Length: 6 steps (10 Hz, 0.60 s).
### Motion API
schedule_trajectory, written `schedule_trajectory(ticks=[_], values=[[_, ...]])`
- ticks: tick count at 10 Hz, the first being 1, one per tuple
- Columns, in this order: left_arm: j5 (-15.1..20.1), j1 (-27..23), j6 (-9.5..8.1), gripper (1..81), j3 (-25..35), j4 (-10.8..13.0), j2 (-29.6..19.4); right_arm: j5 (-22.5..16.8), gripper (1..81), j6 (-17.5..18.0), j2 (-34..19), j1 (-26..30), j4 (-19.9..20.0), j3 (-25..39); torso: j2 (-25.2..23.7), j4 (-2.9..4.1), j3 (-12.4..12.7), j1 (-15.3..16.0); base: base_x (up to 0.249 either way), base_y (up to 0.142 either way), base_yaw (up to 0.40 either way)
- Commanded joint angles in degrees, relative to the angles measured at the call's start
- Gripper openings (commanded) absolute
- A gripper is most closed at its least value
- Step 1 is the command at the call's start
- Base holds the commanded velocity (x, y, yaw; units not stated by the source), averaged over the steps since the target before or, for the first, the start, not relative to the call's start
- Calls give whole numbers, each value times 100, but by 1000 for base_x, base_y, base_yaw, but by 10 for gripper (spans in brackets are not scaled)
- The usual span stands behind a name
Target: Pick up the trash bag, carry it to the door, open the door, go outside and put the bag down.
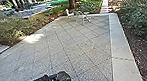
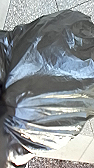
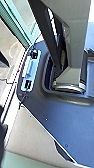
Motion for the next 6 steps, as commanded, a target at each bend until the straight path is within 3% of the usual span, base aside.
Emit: schedule_trajectory(ticks=[1,4,6], values=[[559,-891,-5,811,-206,-100,-194,-455,811,-21,86,-15,14,57,0,0,0,0,0,0,0],[550,-480,-84,811,-206,-109,-195,-455,811,5,86,-15,32,65,0,0,-2,2,0,0,0],[499,346,56,811,-206,39,16,-455,811,41,86,-15,32,65,0,0,525,2,0,0,0]])
